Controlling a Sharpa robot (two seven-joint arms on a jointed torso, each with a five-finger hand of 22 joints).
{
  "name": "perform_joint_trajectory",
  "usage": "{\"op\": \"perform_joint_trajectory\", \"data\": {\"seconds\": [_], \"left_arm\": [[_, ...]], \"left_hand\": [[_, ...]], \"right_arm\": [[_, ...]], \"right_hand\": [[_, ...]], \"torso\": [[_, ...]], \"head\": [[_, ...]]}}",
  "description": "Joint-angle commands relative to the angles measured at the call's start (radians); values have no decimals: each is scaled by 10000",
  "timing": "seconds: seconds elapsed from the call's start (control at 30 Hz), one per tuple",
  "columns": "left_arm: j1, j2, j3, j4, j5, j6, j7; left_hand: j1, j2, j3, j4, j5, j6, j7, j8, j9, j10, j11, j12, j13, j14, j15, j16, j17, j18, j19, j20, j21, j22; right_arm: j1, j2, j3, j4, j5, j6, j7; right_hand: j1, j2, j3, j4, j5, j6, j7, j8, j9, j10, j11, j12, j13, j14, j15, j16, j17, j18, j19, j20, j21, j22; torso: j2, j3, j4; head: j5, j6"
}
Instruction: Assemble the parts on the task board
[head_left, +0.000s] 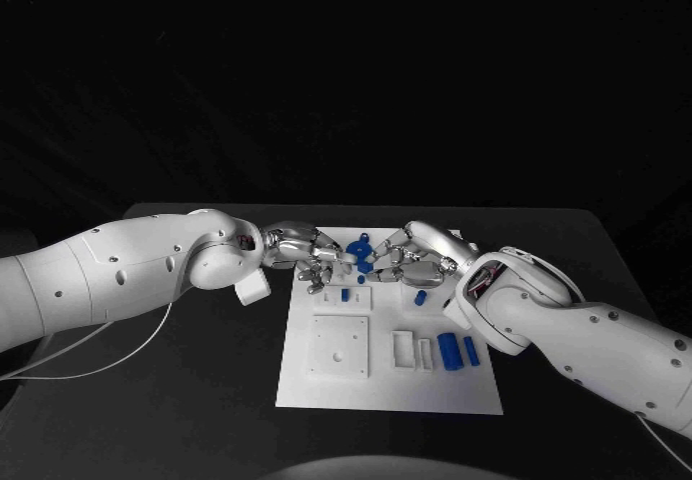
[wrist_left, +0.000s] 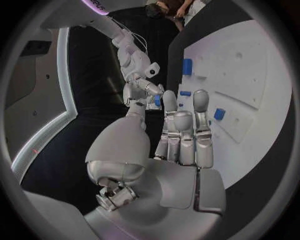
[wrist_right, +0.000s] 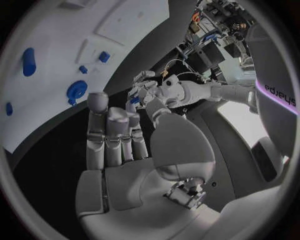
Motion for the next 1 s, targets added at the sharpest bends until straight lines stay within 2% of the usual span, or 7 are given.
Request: {"op": "perform_joint_trajectory", "data": {"seconds": [0.03,0.17,0.23,0.37,1.0], "left_arm": [[3,11,0,98,-350,-904,250],[-7,29,-9,174,-553,-1169,398],[-10,39,-12,203,-622,-1251,445],[-15,56,-17,246,-722,-1368,501],[-27,205,-27,282,-780,-1503,506]], "left_hand": [[10,145,-15,-5,219,-78,-22,507,135,-67,10,176,34,18,-33,97,60,-35,-70,1,78,202],[31,216,2,50,596,-99,-31,880,232,-83,41,302,4,75,-8,175,112,13,-62,32,181,202],[48,207,3,83,613,-139,-43,1040,290,-110,37,386,-7,107,-9,218,146,30,-75,36,246,198],[68,229,21,118,627,-144,-65,1144,322,-126,25,453,-34,111,-17,250,143,32,-92,30,312,195],[43,330,14,401,400,-62,-9,839,-16,-128,61,437,-173,71,12,216,-5,68,-125,62,362,180]], "right_arm": [[-7,3,-1,0,443,-191,-476],[-7,23,0,-10,494,-226,-580],[-7,38,0,-14,506,-252,-624],[-7,74,0,-19,520,-332,-705],[-7,269,1,-119,497,-513,-935]], "right_hand": [[-14,-113,27,40,30,5,-9,25,13,23,-63,-30,-9,13,-69,-34,10,-113,399,-92,-62,475],[0,-151,79,109,18,4,-11,27,19,30,-61,-35,-12,19,-70,-39,24,-114,407,-93,-76,474],[0,-151,79,109,18,4,-11,27,19,30,-61,-35,-12,19,-70,-39,24,-114,407,-93,-76,474],[26,-208,170,195,-8,0,-9,27,29,32,-61,-38,-12,30,-68,-33,55,-110,422,-91,-66,482],[32,-234,245,254,-48,-4,-12,27,34,42,-65,-34,-8,38,-72,-35,69,-110,427,-95,-31,490]], "torso": [[2,3,-5],[4,-2,-14],[-2,0,-14],[0,3,-14],[-1,-8,-11]], "head": [[4,19],[-15,26],[-24,30],[-32,34],[-86,62]]}}
